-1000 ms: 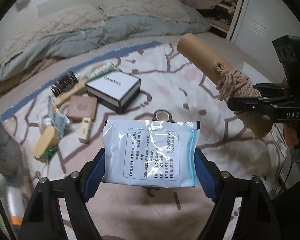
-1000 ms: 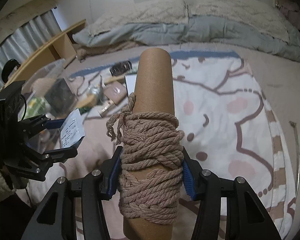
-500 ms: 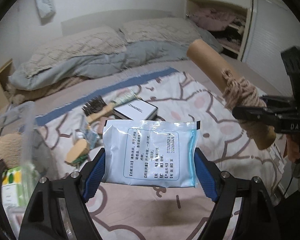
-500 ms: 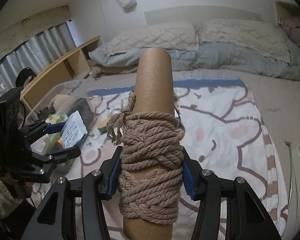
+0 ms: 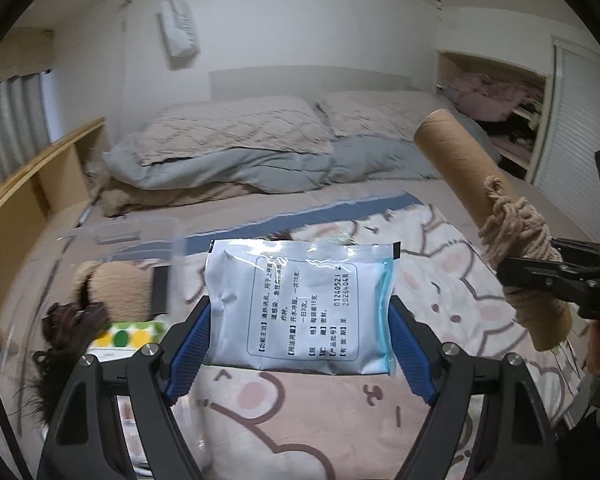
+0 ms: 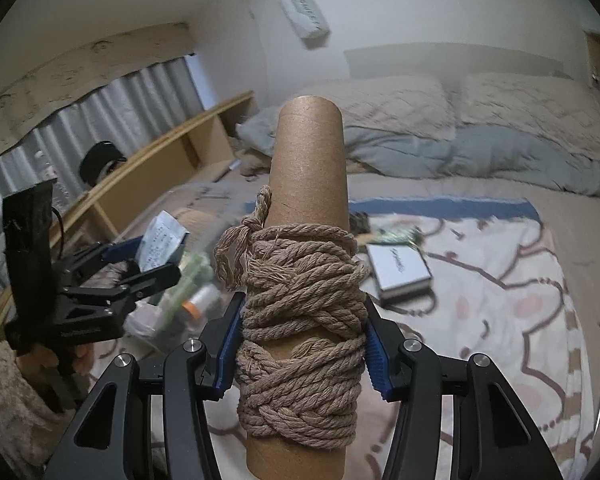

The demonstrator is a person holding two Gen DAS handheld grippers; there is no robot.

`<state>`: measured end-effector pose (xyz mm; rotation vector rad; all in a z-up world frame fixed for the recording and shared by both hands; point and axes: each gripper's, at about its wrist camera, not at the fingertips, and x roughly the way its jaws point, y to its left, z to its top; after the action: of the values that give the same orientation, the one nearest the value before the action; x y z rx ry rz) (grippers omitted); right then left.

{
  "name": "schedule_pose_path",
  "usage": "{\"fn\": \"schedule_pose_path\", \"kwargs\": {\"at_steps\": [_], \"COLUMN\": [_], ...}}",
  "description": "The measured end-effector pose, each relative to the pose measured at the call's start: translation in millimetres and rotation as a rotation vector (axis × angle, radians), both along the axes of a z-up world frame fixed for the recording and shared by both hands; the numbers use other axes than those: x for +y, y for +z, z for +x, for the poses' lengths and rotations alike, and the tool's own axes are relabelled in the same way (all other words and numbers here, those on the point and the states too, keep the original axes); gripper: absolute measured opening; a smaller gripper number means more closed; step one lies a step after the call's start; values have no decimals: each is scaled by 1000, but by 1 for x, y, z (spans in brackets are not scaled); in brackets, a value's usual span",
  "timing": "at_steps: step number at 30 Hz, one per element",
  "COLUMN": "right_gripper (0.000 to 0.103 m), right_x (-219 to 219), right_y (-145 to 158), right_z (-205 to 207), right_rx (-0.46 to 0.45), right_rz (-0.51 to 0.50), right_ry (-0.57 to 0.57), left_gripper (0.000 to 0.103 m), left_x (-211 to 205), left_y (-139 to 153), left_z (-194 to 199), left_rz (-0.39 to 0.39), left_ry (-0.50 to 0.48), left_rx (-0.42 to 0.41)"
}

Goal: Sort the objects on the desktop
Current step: 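Carry the white packet and rope-wrapped tube toward the clear bin with both tools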

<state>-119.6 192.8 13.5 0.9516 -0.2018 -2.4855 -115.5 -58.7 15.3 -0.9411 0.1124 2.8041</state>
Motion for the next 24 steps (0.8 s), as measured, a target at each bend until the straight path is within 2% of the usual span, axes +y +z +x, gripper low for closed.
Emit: {"fn": "schedule_pose_path", "kwargs": {"at_steps": [6,19,24], "right_gripper": [54,54,54], "right_x": [-29,-67,-84], "right_y": [16,5,3], "right_z": [-2,-6,-13], "right_rx": [22,12,1], "right_rz": [-25,-31,-48], "right_ry": [60,140,169], "left_gripper": [83,83,83], "left_x": [-35,-120,-163], "left_y": [4,-10,-26], "left_z": [9,16,23], "left_rz": [-9,38,89], "left_ry": [106,354,479], "left_rx": [27,-52,-132]}}
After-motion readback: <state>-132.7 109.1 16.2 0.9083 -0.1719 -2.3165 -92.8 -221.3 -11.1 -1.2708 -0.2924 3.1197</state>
